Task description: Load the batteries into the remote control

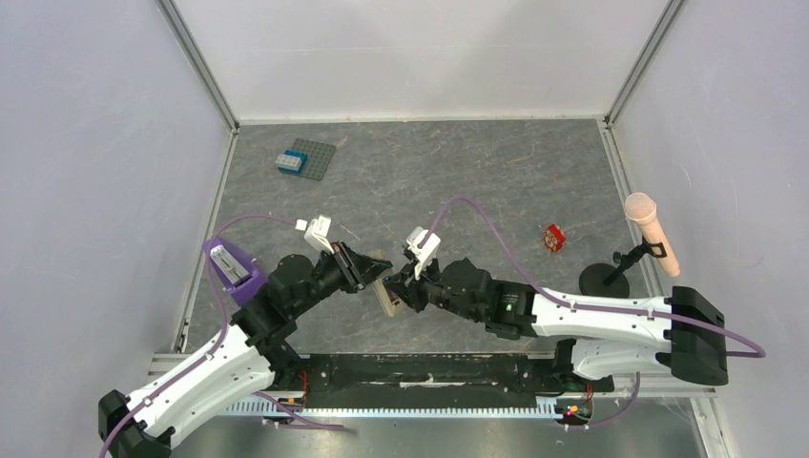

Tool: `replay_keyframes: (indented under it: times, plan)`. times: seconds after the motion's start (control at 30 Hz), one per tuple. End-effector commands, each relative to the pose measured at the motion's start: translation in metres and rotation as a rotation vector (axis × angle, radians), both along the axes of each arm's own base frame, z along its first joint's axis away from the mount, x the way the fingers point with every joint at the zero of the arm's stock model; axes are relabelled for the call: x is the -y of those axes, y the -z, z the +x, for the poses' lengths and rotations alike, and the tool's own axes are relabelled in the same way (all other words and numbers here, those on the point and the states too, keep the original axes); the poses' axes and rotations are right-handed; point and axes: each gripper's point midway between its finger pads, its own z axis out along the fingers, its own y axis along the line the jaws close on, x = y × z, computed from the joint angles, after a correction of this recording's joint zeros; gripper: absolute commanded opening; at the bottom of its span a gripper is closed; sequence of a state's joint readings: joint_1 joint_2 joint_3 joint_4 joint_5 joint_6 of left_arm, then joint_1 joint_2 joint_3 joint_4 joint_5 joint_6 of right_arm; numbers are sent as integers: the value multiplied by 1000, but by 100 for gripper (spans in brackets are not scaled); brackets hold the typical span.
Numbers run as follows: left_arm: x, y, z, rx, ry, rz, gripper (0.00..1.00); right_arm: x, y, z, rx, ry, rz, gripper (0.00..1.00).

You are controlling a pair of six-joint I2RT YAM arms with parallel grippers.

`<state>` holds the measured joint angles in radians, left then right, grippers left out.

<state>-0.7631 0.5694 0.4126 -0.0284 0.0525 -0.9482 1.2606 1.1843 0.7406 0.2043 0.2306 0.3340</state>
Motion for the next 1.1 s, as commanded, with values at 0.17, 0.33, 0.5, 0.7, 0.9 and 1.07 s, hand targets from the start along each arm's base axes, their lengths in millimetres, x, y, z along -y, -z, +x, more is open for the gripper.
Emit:
replay_keyframes:
  times: [0.17, 0.33, 0.5, 0.7, 0.9, 1.07]
  plan:
    - [0, -38, 4, 59, -21, -84, 2, -1, 4, 4, -40, 32, -60, 11]
    - [-3, -41, 5, 62, -42, -96, 2, 4, 9, 3, -48, 40, -66, 10]
    - [-4, -42, 5, 62, -46, -101, 2, 3, 9, 2, -59, 37, -57, 12]
    - [-4, -38, 5, 62, -43, -89, 2, -3, -7, 4, -97, 57, -5, 20]
    - [-5, -30, 6, 43, -50, -63, 2, -4, -25, 3, -114, 51, 33, 34]
    - [-5, -30, 7, 45, -50, -59, 2, 2, -37, 3, -141, 62, 72, 49]
